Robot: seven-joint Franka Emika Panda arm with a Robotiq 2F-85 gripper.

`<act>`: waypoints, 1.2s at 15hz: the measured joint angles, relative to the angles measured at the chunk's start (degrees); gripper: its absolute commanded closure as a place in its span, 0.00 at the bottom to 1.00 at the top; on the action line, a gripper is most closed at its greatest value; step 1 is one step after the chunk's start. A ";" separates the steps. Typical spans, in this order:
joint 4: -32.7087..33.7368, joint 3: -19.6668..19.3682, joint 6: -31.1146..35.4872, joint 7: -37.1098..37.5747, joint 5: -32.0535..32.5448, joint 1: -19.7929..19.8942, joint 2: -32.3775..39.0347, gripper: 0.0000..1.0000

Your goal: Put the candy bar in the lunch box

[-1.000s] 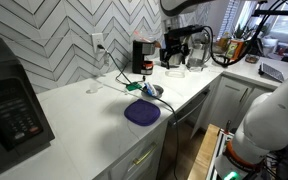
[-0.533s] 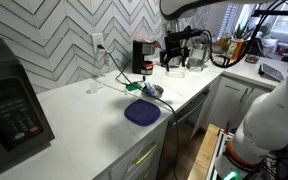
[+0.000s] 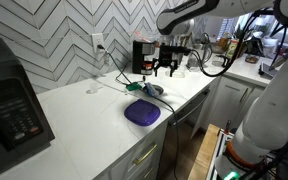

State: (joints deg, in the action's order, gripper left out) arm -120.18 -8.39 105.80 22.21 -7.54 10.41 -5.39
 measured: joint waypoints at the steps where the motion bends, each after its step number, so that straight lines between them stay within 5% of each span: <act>1: 0.02 0.03 1.31 -0.02 -0.47 -0.08 1.08 0.00; 10: 0.34 0.09 3.08 -0.11 -0.66 -0.45 3.34 0.00; 13: -0.68 0.32 8.16 -1.82 -1.16 -0.82 3.68 0.00; 17: -2.65 0.51 14.85 -5.38 -3.54 -1.11 4.81 0.15; 18: -3.07 0.54 15.45 -6.14 -3.94 -1.22 5.08 0.33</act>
State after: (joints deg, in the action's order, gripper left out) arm -123.25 -7.85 121.25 16.08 -11.47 9.19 -0.30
